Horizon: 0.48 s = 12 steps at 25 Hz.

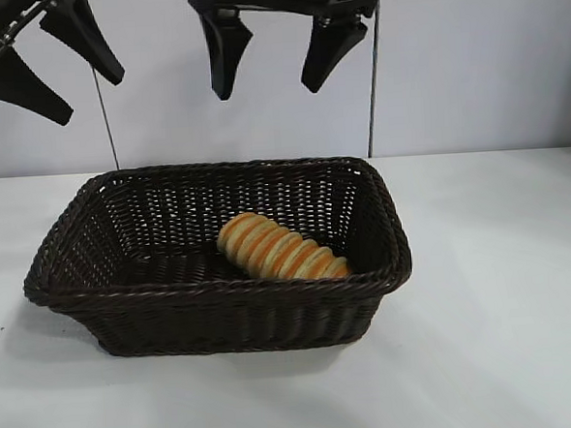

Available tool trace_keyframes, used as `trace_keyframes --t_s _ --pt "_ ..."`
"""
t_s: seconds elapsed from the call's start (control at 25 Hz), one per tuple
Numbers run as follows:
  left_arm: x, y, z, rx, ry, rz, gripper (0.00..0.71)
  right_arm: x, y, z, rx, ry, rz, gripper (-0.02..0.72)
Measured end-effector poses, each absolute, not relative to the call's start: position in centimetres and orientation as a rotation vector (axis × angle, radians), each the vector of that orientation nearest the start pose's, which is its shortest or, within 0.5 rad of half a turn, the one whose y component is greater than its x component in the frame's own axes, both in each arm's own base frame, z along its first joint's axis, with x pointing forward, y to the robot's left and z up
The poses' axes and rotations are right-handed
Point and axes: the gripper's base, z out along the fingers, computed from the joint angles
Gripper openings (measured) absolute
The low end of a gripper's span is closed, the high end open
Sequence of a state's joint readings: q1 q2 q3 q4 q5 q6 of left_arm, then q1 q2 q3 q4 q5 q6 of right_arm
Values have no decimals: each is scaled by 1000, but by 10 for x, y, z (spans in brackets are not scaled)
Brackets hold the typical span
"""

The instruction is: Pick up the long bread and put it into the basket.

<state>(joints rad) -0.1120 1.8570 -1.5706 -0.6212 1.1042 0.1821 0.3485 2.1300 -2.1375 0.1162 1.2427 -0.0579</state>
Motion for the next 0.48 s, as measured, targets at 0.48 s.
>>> trace_keyframes --t_s 0.48 --pt "386 -90 281 126 2749 -800 471 435 125 339 -428 2614 248 684"
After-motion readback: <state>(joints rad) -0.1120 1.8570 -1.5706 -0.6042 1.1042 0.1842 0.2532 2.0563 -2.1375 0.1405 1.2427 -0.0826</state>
